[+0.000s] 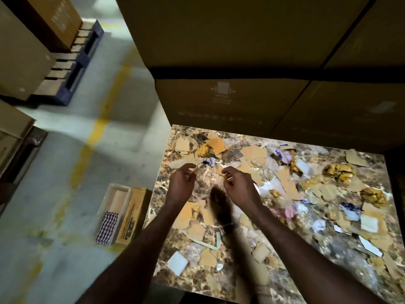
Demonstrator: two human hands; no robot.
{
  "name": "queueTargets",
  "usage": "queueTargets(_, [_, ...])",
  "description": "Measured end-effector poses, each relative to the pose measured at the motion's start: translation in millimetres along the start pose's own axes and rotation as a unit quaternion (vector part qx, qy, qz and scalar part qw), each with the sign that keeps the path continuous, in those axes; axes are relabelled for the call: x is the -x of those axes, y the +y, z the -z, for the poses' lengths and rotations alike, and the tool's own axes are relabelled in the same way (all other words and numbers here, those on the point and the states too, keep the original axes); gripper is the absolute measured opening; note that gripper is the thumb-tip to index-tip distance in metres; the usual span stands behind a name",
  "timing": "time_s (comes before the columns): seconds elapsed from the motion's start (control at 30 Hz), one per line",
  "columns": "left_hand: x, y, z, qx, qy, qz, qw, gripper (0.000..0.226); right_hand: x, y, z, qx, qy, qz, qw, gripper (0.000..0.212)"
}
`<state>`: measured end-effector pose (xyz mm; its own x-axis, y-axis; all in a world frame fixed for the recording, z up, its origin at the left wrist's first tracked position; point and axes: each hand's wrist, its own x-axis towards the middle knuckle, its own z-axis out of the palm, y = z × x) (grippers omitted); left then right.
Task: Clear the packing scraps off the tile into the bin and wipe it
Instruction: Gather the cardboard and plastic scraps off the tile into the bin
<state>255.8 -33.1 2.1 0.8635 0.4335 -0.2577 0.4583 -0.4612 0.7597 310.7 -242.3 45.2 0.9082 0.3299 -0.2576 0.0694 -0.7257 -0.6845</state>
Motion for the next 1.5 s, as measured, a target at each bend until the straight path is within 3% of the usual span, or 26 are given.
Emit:
queueTargets(0.2, [-64.6, -26.9, 39.1, -0.027, 0.042, -0.008, 0.999, 0.025, -68.6, -28.6, -40.2, 0.031, 0.002, -0.02, 0.999, 0.036])
queueTargets(0.53, [-148.9, -33.6, 33.5, -0.096, -0.008, -0.052, 0.994, 0.041, -138.9, -44.4, -70.3, 0.117, -0.008, -0.019, 0.993, 0.056])
queueTargets(0.7, [-189.7, -28.9, 27.0, -0.076, 0.02, 0.037, 0.996, 0.052, -151.7, -41.9, -83.2, 0.145, -0.036, -0.018, 0.989, 0.06])
queueTargets(0.83, [-209.4, -33.7, 26.3, -0.06, 0.004, 0.078, 0.995, 0.034, -152.3, -41.3, -94.0, 0.139, -0.039, -0.017, 0.989, 0.052])
queueTargets(0.93, [-215.7, -35.2, 22.8, -0.007, -0.008, 0.108, 0.994, 0.016, -149.9, -41.9, -98.9, 0.12, -0.033, -0.03, 0.992, 0.042])
queueTargets(1.1, [-210.4, -28.5, 24.3, 0.103, -0.034, 0.155, 0.982, 0.015, -142.9, -43.9, -94.2, 0.086, -0.02, -0.055, 0.995, 0.041])
queueTargets(1.27, [-181.5, -4.6, 39.3, 0.213, -0.041, 0.116, 0.969, 0.02, -128.4, -49.3, -77.9, 0.008, 0.01, -0.073, 0.997, 0.044])
queueTargets(1.5, [-123.6, 35.7, 49.7, 0.28, -0.052, 0.062, 0.957, 0.029, -93.9, -47.9, -52.0, -0.099, 0.075, -0.113, 0.986, 0.046])
